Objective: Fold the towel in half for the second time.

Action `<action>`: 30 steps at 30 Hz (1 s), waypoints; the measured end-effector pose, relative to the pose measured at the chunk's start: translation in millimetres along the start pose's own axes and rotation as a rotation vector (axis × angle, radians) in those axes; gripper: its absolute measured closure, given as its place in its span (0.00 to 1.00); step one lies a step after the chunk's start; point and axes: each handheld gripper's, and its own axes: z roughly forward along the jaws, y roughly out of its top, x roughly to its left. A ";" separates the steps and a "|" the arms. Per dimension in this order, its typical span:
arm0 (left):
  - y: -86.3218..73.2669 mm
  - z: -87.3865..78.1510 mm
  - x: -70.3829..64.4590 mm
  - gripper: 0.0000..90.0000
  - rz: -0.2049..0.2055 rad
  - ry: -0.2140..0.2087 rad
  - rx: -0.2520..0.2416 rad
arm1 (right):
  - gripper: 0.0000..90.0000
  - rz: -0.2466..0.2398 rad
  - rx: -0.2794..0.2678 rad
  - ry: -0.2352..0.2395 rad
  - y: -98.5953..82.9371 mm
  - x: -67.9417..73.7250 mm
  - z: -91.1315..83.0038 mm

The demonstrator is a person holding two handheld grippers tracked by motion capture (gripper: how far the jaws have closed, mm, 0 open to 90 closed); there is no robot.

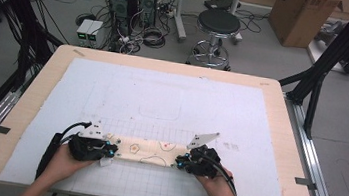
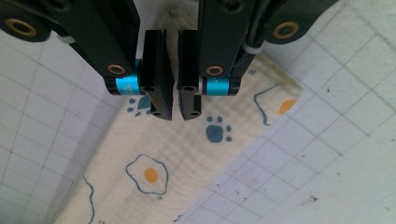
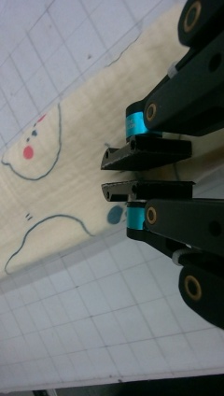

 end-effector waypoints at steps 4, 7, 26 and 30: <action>-4.4 -3.0 3.0 0.89 -0.018 0.007 -0.014 | 0.89 0.012 -0.010 -0.008 -7.4 -4.3 -6.5; -6.5 -5.0 5.1 0.87 -0.020 0.010 -0.018 | 0.88 0.020 -0.020 -0.014 -13.3 -7.0 -10.6; -0.1 -16.7 6.0 0.76 -0.002 0.004 -0.116 | 0.76 -0.032 -0.102 -0.027 -15.4 -7.0 -24.8; 9.2 -12.8 9.9 0.71 0.006 -0.001 -0.122 | 0.66 -0.050 -0.126 -0.045 -0.1 -11.8 -21.2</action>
